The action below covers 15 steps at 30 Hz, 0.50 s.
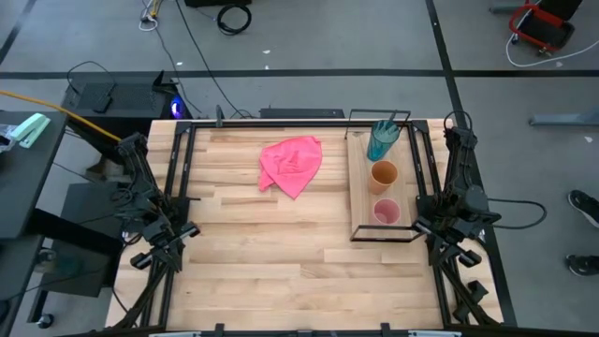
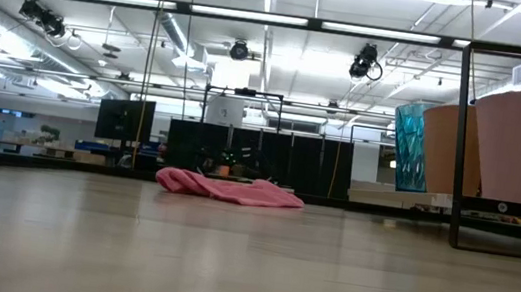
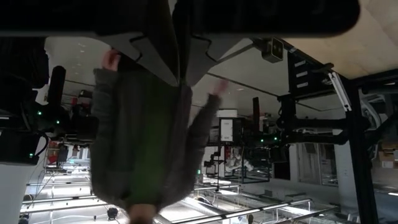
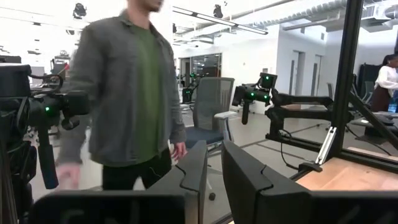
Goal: Stack small to large cups/mugs on shelf
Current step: Return to Home Position
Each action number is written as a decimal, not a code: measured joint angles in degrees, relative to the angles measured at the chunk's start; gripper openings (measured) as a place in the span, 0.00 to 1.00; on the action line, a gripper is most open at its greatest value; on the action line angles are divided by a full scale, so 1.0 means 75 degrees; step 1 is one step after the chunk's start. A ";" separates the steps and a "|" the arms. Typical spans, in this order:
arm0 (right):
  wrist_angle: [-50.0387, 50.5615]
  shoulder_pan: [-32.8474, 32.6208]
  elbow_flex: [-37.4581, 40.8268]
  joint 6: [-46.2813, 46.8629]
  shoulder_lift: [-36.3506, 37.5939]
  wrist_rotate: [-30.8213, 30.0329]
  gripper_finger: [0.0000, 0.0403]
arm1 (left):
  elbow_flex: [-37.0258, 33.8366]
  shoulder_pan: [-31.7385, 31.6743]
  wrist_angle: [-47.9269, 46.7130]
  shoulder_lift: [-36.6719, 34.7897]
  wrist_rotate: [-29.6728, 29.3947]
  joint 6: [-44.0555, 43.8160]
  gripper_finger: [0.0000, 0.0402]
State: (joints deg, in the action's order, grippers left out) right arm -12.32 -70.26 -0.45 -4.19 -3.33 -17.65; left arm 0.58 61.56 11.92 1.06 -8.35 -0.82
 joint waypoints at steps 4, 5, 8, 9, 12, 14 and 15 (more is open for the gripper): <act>0.0000 0.0000 0.0000 0.0000 0.0000 0.0000 0.14 | 0.0000 0.0000 0.0000 0.0000 0.0002 0.0003 0.10; 0.0003 0.0000 0.0000 0.0000 0.0000 0.0000 0.14 | 0.0000 0.0003 0.0000 0.0000 0.0001 0.0003 0.10; 0.0000 0.0000 0.0000 0.0000 0.0000 0.0000 0.14 | 0.0000 0.0002 0.0000 0.0000 0.0002 0.0002 0.09; 0.0001 0.0000 0.0000 0.0000 0.0000 0.0000 0.14 | 0.0000 0.0000 0.0000 0.0000 0.0002 0.0001 0.08; 0.0000 0.0000 0.0000 0.0000 0.0000 0.0000 0.14 | 0.0000 0.0001 0.0001 0.0000 0.0002 0.0001 0.07; 0.0000 0.0000 0.0000 0.0000 0.0000 0.0000 0.14 | 0.0000 0.0003 0.0000 0.0000 0.0002 0.0000 0.07; 0.0000 0.0000 0.0000 0.0000 0.0000 0.0000 0.14 | 0.0000 0.0003 0.0000 0.0000 -0.0001 0.0000 0.07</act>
State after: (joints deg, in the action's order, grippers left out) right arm -12.32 -70.26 -0.45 -4.19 -3.33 -17.65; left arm 0.58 61.58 11.92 1.06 -8.36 -0.82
